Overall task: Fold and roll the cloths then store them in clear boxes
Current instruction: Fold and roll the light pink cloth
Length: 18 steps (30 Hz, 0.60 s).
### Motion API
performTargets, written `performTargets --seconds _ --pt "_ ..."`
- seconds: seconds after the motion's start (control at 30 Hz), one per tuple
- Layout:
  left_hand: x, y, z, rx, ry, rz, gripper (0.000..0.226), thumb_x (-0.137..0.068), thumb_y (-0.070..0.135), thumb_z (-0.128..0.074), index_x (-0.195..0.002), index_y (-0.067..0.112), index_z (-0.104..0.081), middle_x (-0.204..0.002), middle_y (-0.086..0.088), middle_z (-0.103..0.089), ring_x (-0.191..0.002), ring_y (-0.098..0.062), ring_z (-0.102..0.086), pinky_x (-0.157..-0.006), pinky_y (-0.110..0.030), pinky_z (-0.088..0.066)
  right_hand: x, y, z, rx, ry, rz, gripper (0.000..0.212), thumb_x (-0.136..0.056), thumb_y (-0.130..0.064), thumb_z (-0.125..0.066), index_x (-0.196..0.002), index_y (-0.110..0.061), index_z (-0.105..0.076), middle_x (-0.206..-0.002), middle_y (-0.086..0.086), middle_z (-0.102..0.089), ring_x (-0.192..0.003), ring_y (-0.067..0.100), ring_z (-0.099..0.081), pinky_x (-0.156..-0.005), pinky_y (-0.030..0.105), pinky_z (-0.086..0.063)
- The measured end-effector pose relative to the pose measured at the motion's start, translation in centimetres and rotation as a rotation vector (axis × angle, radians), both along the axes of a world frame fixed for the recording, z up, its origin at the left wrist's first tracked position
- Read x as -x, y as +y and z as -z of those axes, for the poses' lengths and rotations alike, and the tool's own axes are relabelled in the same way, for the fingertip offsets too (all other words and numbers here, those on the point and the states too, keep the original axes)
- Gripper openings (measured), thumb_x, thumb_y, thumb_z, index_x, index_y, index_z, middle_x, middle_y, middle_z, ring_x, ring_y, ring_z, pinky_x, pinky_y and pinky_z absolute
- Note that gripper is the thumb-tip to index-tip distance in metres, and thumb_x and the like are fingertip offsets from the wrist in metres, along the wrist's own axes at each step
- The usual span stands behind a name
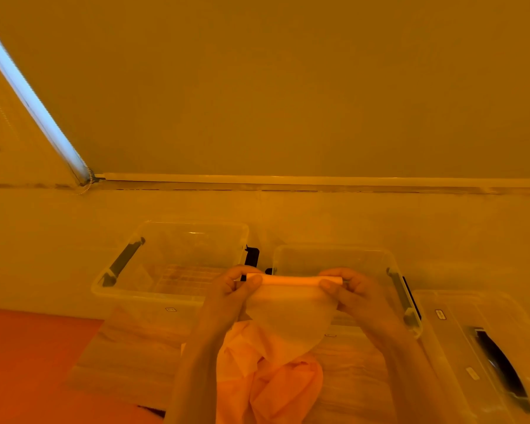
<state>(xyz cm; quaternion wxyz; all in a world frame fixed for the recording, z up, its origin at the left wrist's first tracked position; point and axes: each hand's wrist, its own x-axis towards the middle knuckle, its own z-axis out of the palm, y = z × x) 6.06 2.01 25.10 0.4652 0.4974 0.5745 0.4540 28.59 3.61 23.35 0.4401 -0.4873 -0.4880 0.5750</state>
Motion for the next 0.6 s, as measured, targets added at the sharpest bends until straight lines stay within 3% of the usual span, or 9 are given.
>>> performTargets --seconds 0.07,0.17,0.23,0.3,0.4,0.5,0.6 --pt "-0.1 0.0 0.2 0.007 -0.056 -0.016 0.013 -0.09 0.015 -0.058 -0.093 0.024 -0.067 -0.094 -0.009 -0.067 -0.073 -0.015 -0.068 -0.052 -0.023 -0.054 -0.1 -0.1 0.2 -0.008 0.033 -0.002 0.016 -0.087 -0.011 -0.061 -0.096 -0.021 -0.07 -0.084 0.002 -0.07 -0.078 0.016 -0.064 -0.07 0.034 -0.051" --pt "-0.5 0.0 -0.1 0.003 -0.134 -0.045 0.017 -0.09 0.008 -0.056 -0.097 0.02 -0.067 -0.087 -0.003 -0.066 -0.064 -0.006 -0.067 -0.048 -0.018 -0.05 0.2 0.1 0.2 0.01 0.129 0.017 0.018 -0.085 -0.008 -0.061 -0.092 -0.022 -0.07 -0.084 0.0 -0.07 -0.079 0.015 -0.062 -0.07 0.032 -0.049" --pt "-0.6 0.1 -0.3 -0.001 -0.151 -0.058 0.017 -0.09 0.007 -0.055 -0.099 0.016 -0.067 -0.087 -0.002 -0.064 -0.059 -0.001 -0.065 -0.047 -0.015 -0.048 0.6 0.2 0.0 0.001 0.135 0.048 0.011 -0.08 -0.017 -0.066 -0.087 -0.024 -0.071 -0.083 -0.002 -0.069 -0.079 0.014 -0.062 -0.069 0.031 -0.049" --pt "-0.9 0.1 -0.4 -0.029 -0.127 -0.074 0.013 -0.09 0.012 -0.056 -0.097 0.013 -0.068 -0.084 -0.001 -0.063 -0.055 0.003 -0.061 -0.044 -0.012 -0.045 0.9 0.3 -0.1 -0.037 0.097 0.085 0.006 -0.075 -0.023 -0.07 -0.081 -0.025 -0.071 -0.075 -0.007 -0.068 -0.071 0.009 -0.06 -0.062 0.024 -0.047" --pt "-1.1 0.3 -0.3 -0.059 -0.08 -0.085 0.009 -0.089 0.014 -0.059 -0.09 0.017 -0.068 -0.078 0.002 -0.066 -0.058 0.002 -0.062 -0.046 -0.013 -0.047 1.0 0.4 -0.1 -0.079 0.077 0.139 0.015 -0.079 -0.009 -0.07 -0.088 -0.022 -0.068 -0.065 -0.011 -0.066 -0.056 0.001 -0.058 -0.046 0.012 -0.042" --pt "-0.7 0.6 0.0 -0.052 -0.123 -0.063 0.022 -0.087 0.006 -0.061 -0.1 0.023 -0.065 -0.077 0.008 -0.072 -0.069 -0.004 -0.067 -0.054 -0.018 -0.052 0.9 0.6 0.0 -0.022 0.118 0.138 0.035 -0.077 -0.004 -0.071 -0.106 -0.023 -0.065 -0.081 -0.003 -0.069 -0.063 0.003 -0.064 -0.05 0.015 -0.047" --pt "-0.6 0.8 -0.2 -0.054 -0.08 -0.047 0.021 -0.086 0.004 -0.062 -0.096 0.022 -0.066 -0.079 0.008 -0.072 -0.069 0.0 -0.067 -0.056 -0.014 -0.051 0.6 0.8 0.4 0.047 0.189 0.133 0.027 -0.075 -0.004 -0.071 -0.099 -0.016 -0.069 -0.083 0.004 -0.071 -0.072 0.012 -0.065 -0.059 0.02 -0.052"
